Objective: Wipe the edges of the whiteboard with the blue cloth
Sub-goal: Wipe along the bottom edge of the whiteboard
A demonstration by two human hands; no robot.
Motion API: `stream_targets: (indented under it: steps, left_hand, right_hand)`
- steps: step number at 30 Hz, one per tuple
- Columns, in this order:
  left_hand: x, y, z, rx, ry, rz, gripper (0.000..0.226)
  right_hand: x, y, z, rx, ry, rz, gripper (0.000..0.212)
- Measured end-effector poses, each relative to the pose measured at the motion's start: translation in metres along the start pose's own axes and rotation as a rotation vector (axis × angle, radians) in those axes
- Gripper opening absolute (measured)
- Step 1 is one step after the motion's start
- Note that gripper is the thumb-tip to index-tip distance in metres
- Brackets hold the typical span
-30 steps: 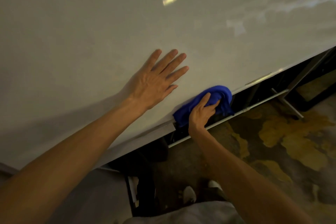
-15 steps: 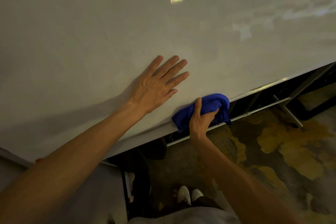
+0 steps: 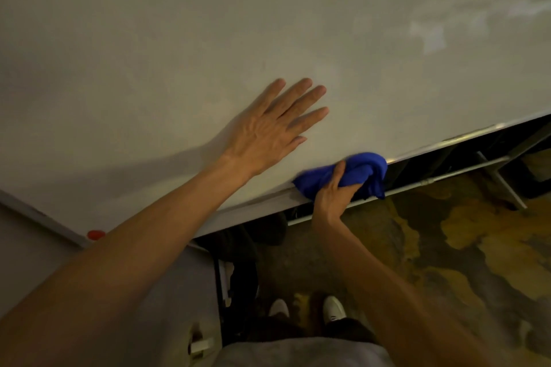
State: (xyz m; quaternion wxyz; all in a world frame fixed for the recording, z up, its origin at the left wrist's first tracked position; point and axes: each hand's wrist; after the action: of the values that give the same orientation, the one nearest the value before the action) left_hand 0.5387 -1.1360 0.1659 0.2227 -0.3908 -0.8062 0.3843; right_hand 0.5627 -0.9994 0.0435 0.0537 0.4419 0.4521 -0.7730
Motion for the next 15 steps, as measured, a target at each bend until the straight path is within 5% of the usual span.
stream_targets:
  steps: [4, 8, 15]
  left_hand:
    - [-0.022, -0.006, 0.007, -0.014, 0.048, 0.012, 0.067]
    - [-0.049, -0.012, 0.010, -0.007, 0.050, 0.015, 0.069]
    - [-0.092, -0.016, 0.016, 0.017, 0.070, 0.014, 0.065]
  right_hand:
    - [0.008, -0.008, -0.028, 0.107, 0.020, 0.036, 0.056]
    - [0.021, -0.006, -0.045, 0.265, -0.142, 0.280, 0.009]
    - [-0.001, 0.044, -0.046, 0.153, -0.347, 0.434, 0.015]
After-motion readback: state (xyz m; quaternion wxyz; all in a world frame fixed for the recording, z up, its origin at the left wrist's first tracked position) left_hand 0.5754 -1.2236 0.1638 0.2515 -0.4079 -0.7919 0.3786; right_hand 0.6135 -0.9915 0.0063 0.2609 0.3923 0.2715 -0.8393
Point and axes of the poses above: each hand's wrist, its own x-axis towards the middle knuckle, its own z-axis out of the palm, y = z × x, and after that the axes turned 15 degrees about z, right-handed
